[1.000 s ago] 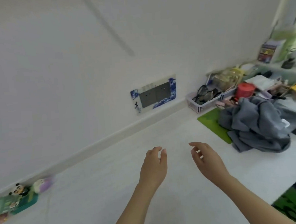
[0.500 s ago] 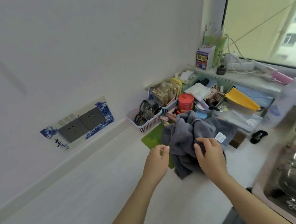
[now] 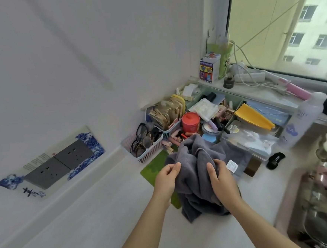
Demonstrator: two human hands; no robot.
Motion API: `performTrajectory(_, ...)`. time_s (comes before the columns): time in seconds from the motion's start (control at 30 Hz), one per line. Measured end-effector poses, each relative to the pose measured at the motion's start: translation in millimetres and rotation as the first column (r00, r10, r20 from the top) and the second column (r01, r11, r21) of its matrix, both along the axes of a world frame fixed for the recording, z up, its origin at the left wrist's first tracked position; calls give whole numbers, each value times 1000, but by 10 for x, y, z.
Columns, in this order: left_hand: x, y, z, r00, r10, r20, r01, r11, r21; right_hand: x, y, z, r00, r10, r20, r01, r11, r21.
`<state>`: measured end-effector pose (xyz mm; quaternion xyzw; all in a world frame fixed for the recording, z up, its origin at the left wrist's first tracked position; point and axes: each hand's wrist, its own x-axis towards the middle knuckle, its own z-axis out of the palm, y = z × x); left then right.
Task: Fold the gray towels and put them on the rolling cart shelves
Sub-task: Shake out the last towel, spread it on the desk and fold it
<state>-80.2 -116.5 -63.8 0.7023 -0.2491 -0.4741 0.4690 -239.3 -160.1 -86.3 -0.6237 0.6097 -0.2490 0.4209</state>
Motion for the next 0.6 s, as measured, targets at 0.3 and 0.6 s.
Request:
performTrajectory(0.3,292,331,370,913,222,-341,-286,947,-150,384,147,392,981,73,182,-42,984,-172)
performTrajectory(0.6,608,1015,593,879,463,-111,-472,877,-86,901,523,832,909,307,282,-267,948,-171)
